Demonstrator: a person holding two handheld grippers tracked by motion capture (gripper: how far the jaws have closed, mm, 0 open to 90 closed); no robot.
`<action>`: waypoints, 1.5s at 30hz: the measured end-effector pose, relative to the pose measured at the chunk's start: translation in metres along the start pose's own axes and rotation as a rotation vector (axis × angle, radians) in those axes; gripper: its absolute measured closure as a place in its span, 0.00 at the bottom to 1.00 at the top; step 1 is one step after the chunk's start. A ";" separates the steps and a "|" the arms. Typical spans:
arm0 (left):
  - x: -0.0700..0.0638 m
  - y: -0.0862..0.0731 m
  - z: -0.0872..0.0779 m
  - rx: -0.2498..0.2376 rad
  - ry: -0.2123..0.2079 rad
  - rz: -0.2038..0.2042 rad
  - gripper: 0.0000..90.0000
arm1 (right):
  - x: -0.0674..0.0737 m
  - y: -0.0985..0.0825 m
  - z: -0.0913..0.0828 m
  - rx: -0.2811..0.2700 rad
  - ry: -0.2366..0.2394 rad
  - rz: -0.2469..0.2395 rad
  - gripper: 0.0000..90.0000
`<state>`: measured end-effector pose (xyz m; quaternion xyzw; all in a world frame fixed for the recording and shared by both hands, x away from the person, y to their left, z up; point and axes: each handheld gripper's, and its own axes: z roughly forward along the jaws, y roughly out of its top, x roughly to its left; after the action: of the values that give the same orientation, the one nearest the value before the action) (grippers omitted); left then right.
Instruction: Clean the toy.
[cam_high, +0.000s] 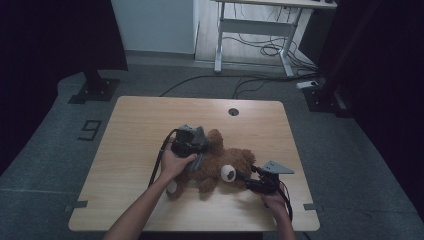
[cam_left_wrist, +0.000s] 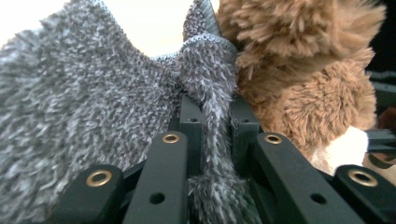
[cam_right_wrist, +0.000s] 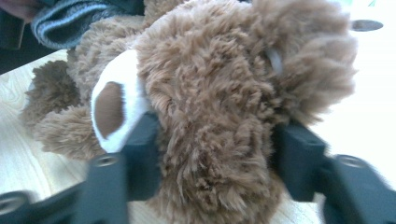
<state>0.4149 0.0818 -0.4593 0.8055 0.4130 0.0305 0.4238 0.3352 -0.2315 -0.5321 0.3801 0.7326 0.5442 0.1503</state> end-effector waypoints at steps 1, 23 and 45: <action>-0.001 -0.003 0.000 -0.005 0.006 0.008 0.89 | 0.001 0.002 -0.002 0.006 -0.004 0.010 0.33; -0.016 -0.062 -0.030 -0.119 -0.079 0.043 0.89 | 0.019 0.047 0.027 0.218 0.048 0.104 0.04; -0.010 -0.077 -0.047 -0.188 -0.080 -0.001 0.89 | 0.037 0.040 0.028 0.075 -0.020 -0.110 0.58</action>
<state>0.3402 0.1287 -0.4807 0.7628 0.3912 0.0366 0.5136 0.3439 -0.1813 -0.4983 0.3501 0.7708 0.5036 0.1727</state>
